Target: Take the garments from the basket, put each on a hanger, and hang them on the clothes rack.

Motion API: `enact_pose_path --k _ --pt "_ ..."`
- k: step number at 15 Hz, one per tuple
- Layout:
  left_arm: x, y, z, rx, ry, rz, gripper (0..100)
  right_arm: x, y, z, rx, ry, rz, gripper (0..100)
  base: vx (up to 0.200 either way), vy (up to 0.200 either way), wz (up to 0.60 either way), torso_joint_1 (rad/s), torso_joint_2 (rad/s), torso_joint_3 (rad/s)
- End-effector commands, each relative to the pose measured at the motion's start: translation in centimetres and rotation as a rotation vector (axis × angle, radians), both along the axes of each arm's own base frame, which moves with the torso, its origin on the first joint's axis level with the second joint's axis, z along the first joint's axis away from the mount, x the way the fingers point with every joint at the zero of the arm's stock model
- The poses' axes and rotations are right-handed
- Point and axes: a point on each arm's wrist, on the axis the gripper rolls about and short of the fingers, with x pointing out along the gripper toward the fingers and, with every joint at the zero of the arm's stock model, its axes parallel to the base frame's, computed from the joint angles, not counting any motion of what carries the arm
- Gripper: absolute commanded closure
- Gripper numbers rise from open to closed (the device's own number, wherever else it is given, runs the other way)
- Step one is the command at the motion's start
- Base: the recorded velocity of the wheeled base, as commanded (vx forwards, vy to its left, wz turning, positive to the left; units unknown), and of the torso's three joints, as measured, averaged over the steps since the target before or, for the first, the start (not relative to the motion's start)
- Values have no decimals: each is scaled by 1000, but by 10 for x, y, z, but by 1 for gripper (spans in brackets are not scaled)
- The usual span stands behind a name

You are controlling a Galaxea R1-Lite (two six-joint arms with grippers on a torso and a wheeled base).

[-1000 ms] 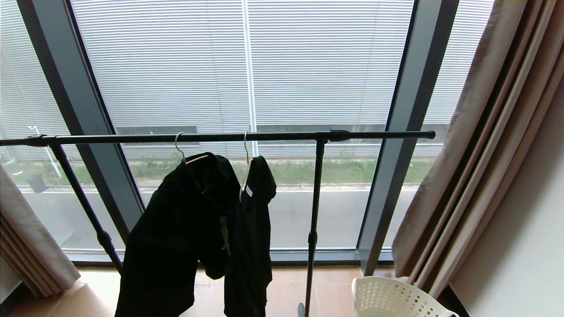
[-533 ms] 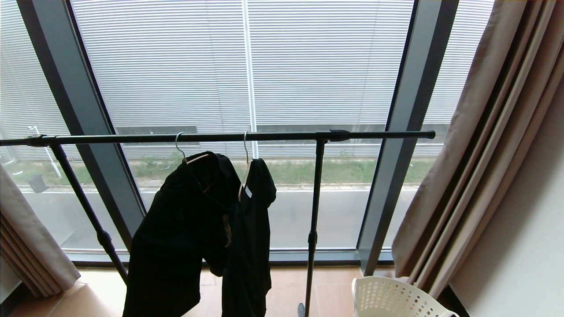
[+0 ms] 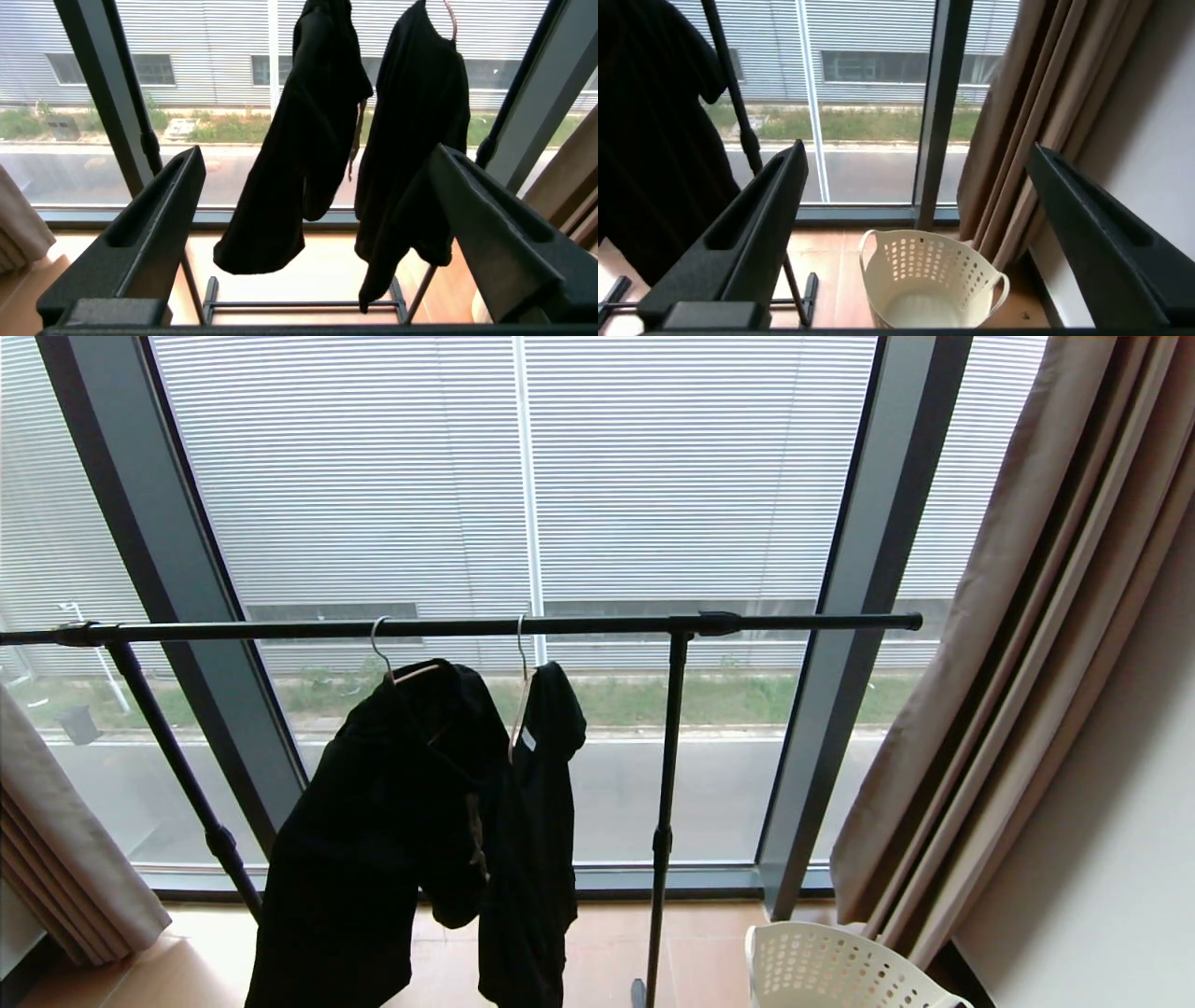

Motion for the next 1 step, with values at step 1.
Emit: enact_pose_path --k 1 --pt "0 0 0 0 -1 0 0 0 0 0 1 3 -1 0 0 0 0 0 0 0"
